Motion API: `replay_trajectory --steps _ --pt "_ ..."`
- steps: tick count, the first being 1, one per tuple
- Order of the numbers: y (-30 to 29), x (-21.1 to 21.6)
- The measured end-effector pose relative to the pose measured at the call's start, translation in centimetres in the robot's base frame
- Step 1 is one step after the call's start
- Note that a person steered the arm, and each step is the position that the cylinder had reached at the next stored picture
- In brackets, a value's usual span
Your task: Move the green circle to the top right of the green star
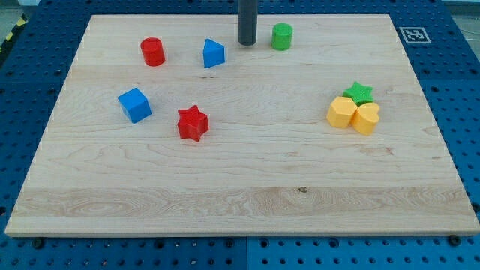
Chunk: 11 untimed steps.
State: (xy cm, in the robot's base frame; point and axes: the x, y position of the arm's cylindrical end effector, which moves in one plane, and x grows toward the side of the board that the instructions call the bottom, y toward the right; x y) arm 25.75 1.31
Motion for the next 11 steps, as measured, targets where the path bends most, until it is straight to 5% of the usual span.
replay_trajectory --steps 4,11 --pt "11.8 -0.3" --pt "14.9 6.0"
